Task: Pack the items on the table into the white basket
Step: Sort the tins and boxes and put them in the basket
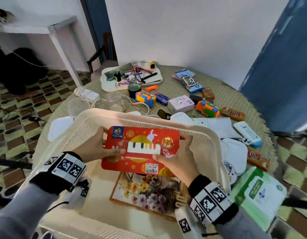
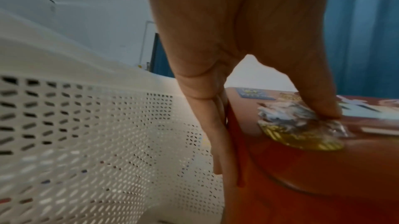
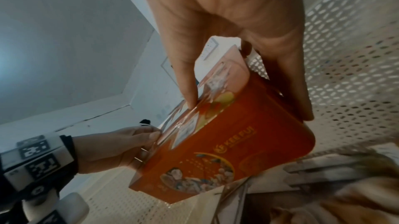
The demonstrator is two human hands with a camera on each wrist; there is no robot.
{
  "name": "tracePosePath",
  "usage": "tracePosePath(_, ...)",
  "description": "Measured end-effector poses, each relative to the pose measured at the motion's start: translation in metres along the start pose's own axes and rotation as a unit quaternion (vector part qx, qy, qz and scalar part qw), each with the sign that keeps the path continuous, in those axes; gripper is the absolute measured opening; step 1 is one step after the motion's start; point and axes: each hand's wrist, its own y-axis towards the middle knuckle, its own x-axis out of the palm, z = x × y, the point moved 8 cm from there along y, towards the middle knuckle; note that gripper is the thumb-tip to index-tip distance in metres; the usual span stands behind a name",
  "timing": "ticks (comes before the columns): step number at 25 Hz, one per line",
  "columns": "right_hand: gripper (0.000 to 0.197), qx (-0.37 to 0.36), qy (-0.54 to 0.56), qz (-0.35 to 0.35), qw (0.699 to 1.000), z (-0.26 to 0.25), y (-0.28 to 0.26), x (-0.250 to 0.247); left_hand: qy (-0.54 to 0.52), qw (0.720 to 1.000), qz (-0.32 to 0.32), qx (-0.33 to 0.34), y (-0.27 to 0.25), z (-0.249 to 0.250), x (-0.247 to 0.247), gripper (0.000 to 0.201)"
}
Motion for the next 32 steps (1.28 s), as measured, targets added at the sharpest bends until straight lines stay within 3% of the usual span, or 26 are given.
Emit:
tracePosePath(5,0.079,0.125,-0.019,0.046,0.991,0.041,0.007,0.008,0.026,0.994,-0.105,0.016,0.035,-0.024,0.028,0.111)
tracePosePath(9,0.087,0.199,0.001,0.099,0.975,0.083,0.007,0.019,0.047,0.99,-0.132,0.023,0.056,-0.044,0.053,0.092)
tracePosePath(12,0.094,0.212,0.019,0.12,0.97,0.1,0.006,0.021,0.042,0.99,-0.131,0.027,0.066,-0.052,0.064,0.092)
tracePosePath(17,0.095,0.193,0.005,0.107,0.975,0.102,0.006,0.019,0.007,0.991,-0.128,0.03,0.067,-0.057,0.066,0.095)
tracePosePath(19,0.093,0.154,-0.099,0.106,0.977,0.089,0.007,0.015,0.011,0.99,-0.141,0.022,0.067,-0.058,0.065,0.098)
tracePosePath(21,0.082,0.08,-0.252,0.094,0.96,0.063,0.006,0.015,0.042,0.989,-0.139,0.031,0.068,-0.055,0.058,0.102)
tracePosePath(24,0.066,-0.022,-0.351,0.005,0.936,0.035,0.001,0.032,0.069,0.987,-0.136,0.051,0.064,-0.05,0.049,0.104)
tracePosePath(27,0.077,-0.015,-0.377,-0.075,0.923,0.041,0.0,0.043,0.081,0.98,-0.172,0.053,0.058,-0.052,0.056,0.108)
tracePosePath(32,0.077,0.01,-0.382,-0.075,0.921,0.04,0.005,0.027,0.028,0.979,-0.186,0.077,0.052,-0.045,0.069,0.106)
